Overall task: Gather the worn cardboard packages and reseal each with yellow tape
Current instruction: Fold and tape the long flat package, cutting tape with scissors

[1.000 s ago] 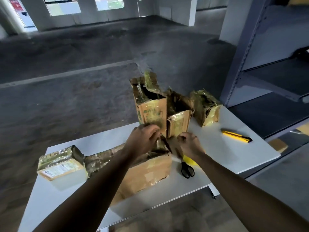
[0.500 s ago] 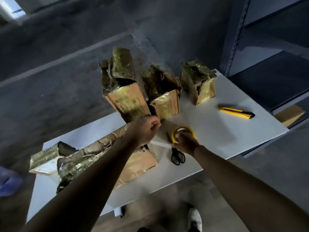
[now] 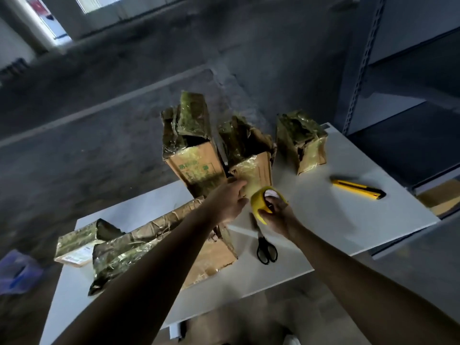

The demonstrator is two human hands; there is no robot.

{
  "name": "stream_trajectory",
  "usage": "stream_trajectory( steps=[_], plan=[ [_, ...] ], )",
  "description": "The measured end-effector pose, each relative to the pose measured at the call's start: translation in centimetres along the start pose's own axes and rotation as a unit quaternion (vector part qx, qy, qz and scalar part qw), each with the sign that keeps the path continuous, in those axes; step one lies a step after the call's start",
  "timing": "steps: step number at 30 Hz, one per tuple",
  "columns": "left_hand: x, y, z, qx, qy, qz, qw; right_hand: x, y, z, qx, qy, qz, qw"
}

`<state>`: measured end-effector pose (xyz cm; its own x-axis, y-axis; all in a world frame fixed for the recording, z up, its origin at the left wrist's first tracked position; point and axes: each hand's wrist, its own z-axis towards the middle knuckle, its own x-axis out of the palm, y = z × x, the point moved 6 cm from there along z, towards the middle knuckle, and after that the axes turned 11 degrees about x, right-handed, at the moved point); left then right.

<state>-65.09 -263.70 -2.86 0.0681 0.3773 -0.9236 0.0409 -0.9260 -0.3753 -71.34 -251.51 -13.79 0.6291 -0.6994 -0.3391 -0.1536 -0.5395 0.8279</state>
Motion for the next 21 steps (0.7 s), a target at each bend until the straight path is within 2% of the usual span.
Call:
stream_trajectory(
  steps=[4,7,10,14,21],
  plan=[
    [-0.1,-0.5,1.3,0.001,-0.012,-0.049,0.999,-1.4,2.9,-2.3,-0.04,-0.002,0.023,0.999],
    [-0.7,-0.9,1.5,0.016,-0.044,-0.045,0.998,-2.0,4.5,-3.3,-0.059,-0.027,0.052,0.997],
    [-2.0,-2.0,0.7,0.077,-0.115,-0.021,0.99,-2.2,5.5,-4.2,-0.072,-0.014,0.123,0.99],
    [-3.5,-2.7,-1.0,0.145,-0.224,0.008,0.964,-2.3,7.2,-5.5,-0.086,-0.006,0.185,0.979],
    [-5.6,-2.6,-4.3,0.199,-0.319,0.031,0.926,-1.3,10.5,-7.2,-0.124,0.011,0.254,0.959]
  ],
)
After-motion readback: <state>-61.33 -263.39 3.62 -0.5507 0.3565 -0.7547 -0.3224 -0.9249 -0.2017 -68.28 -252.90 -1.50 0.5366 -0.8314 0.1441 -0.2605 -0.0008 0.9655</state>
